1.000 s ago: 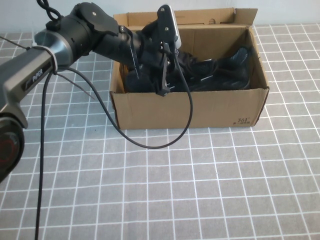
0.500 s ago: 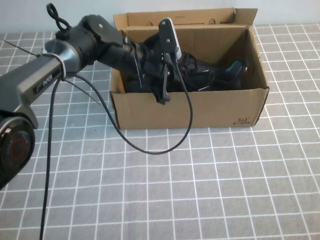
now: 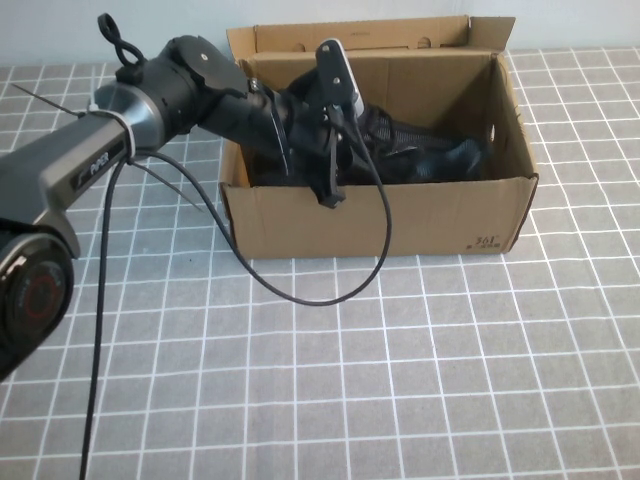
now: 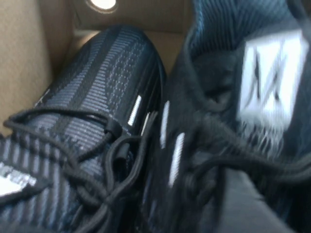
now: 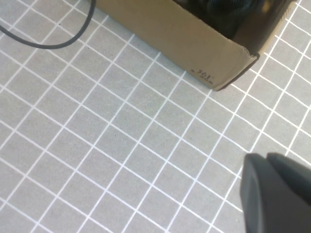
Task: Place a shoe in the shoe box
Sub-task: Place the shoe in the shoe box
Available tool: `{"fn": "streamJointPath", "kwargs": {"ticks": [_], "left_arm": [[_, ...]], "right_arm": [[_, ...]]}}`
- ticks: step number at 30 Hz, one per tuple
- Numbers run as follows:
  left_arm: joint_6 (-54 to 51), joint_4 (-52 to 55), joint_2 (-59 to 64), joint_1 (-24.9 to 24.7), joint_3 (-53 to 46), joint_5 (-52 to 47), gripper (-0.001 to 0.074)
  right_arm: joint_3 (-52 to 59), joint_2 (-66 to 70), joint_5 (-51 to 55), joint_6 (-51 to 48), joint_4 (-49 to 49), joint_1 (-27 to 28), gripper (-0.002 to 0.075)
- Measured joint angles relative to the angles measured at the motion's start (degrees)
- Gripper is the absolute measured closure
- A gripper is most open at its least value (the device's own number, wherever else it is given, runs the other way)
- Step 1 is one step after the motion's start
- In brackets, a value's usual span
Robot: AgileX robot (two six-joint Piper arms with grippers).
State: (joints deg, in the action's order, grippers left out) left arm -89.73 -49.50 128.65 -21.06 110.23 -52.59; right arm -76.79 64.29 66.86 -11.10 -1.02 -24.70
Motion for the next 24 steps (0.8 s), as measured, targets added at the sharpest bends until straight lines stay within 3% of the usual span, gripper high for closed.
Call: {"fn": "streamJointPath", "kwargs": {"ticks": [2, 5, 12, 16, 20, 24], "left_arm": [[2.3, 0.0, -0.4, 0.0, 0.0, 0.0, 0.0408], [4.7, -0.2, -1.9, 0.0, 0.1, 0.1, 0.0297], [11.2, 1.3, -11.4, 0.0, 0.1, -2.2, 0.0258], [17.4, 4.1, -18.4, 0.0, 0.1, -2.2, 0.0344], [24.5, 6.2, -25.1, 0.0, 0.1, -2.9, 0.0596], [26.7, 8.8, -29.8, 0.0, 0.2, -5.3, 0.0706]], "right_arm": [[0.0, 0.0, 0.0, 0.0, 0.1, 0.0, 0.0742], [0.0, 0.0, 0.4, 0.0, 0.1, 0.0, 0.0742], [0.0, 0.0, 0.6, 0.0, 1.0, 0.0, 0.0742], [0.0, -0.1, 0.7, 0.0, 1.0, 0.0, 0.0742], [0.0, -1.3, 1.1, 0.0, 2.1, 0.0, 0.0742], [0.0, -4.2, 1.5, 0.4, 4.0, 0.0, 0.0742]]}}
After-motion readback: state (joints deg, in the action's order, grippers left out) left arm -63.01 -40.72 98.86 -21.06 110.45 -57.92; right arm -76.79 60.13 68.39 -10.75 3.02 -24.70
